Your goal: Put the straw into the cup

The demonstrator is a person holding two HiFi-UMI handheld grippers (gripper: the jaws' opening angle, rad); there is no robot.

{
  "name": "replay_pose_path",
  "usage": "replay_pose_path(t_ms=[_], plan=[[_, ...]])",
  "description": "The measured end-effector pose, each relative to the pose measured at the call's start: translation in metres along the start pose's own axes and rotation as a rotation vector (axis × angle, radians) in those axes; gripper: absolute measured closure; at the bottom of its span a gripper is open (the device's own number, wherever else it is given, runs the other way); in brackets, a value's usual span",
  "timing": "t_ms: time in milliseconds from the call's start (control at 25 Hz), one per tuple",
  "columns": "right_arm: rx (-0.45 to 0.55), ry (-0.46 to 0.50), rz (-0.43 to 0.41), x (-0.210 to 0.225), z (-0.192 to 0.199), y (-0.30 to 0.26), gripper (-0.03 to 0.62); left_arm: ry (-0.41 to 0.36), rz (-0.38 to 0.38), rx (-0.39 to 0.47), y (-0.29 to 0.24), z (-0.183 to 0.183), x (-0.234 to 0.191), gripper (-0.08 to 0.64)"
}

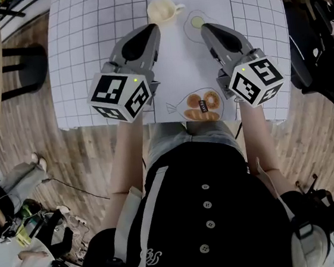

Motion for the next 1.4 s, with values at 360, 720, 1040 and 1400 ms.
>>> replay_pose_path(t_ms=[360,720,1040,1400], plan=[[-0.017,0.021,-0.014,-0.04,0.027,0.036,0.594,-0.006,0.033,0.041,0.054,0.008,0.032,0.56],[-0.064,0.055,-0.053,-0.082,0.055,0.048,0.594,0.12,0.16,0.093,0.083,0.019,0.071,0.561],[-0.068,0.073,-0.025,-0.096,0.077,0.062,0.594,0.082,0.186,0.054,0.103,0.03,0.084,0.56],[-0.073,0.087,-0.009,-0.114,0.094,0.069,0.594,0.077,0.23,0.021,0.111,0.041,0.093,0.561]])
Point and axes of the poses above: the fingertips, and each gripper's own axes: y backward along the fingers, x to its right, z out of its underside, the point moved 5 cm from there along y, backward along the fingers, and after that the axes turned 14 degrees about -y, right-handed, at the moved point
